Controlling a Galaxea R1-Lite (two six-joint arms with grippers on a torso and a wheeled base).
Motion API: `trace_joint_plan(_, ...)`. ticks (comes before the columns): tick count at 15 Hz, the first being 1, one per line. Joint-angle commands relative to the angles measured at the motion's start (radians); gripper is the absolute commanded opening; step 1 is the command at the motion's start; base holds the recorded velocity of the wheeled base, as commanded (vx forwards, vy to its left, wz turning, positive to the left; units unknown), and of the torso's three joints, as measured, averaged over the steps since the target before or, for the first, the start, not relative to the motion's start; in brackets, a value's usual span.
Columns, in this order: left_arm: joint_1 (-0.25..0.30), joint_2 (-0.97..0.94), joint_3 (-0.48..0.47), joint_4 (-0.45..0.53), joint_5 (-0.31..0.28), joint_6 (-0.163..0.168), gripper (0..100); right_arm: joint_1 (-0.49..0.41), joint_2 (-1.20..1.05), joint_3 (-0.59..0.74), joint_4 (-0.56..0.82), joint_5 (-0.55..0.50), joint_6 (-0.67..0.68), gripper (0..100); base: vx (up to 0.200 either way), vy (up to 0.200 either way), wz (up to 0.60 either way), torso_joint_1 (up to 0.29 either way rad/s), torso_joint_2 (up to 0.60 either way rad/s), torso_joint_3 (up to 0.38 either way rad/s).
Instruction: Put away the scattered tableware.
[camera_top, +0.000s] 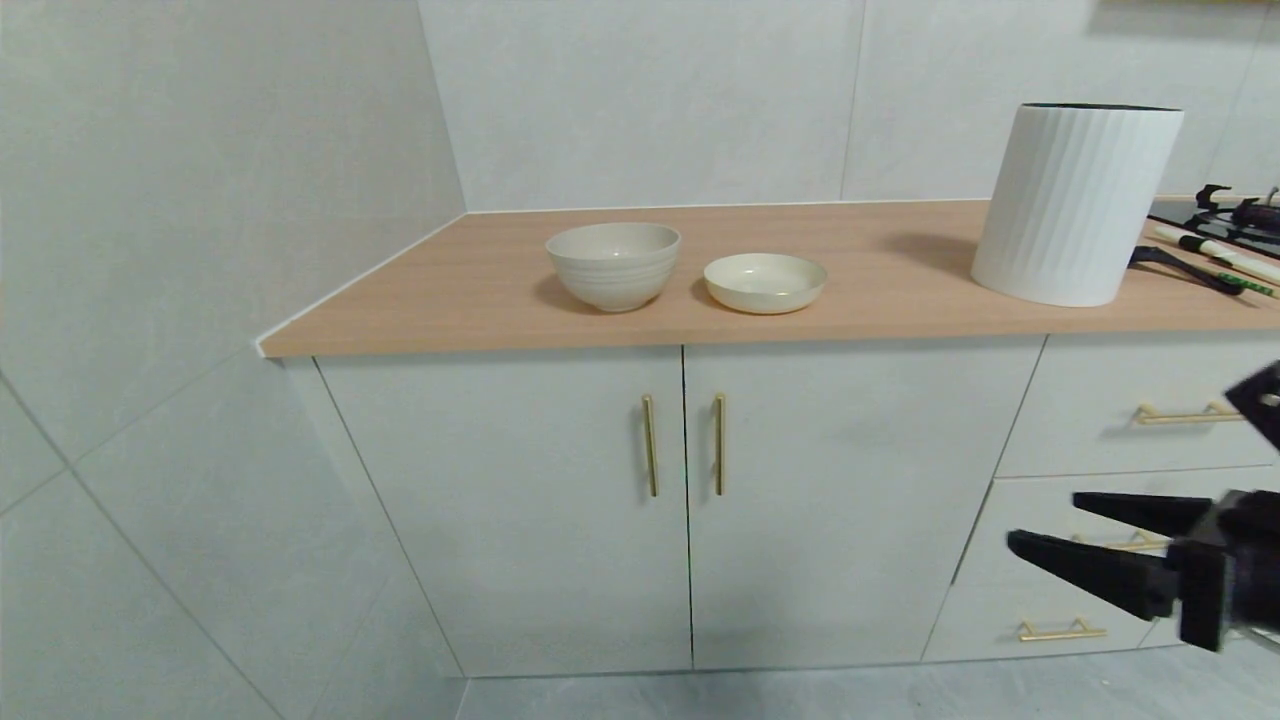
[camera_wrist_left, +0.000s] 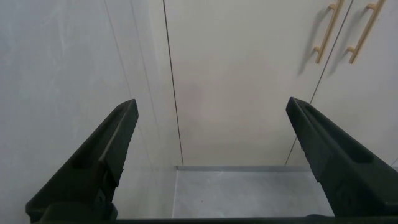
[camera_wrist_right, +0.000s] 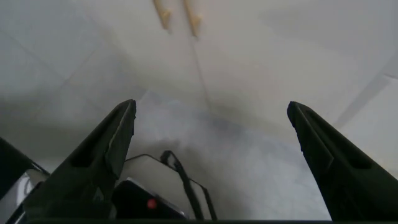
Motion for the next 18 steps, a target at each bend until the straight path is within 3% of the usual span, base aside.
trace_joint_plan(1, 0.000, 0.002, 0.000, 0.000, 0.001, -0.002, 100, 0.136, 0.394, -0.127, -0.204, 0.004, 0.032, 100, 0.000, 0.000, 0.00, 0.000, 0.00, 0.000)
trace_joint_plan(9, 0.000, 0.002, 0.000, -0.002, 0.001, -0.003, 100, 0.209, 0.799, -0.463, -0.320, 0.056, 0.115, 100, 0.000, 0.000, 0.00, 0.000, 0.00, 0.000)
trace_joint_plan(14, 0.000, 0.002, 0.000, -0.002, 0.001, -0.003, 100, 0.248, 1.003, -0.559, -0.584, 0.053, 0.198, 100, 0.000, 0.000, 0.00, 0.000, 0.00, 0.000)
trace_joint_plan(18, 0.000, 0.002, 0.000, 0.000, 0.001, -0.005, 100, 0.248, 1.040, -0.576, -0.633, 0.053, 0.273, 100, 0.000, 0.000, 0.00, 0.000, 0.00, 0.000)
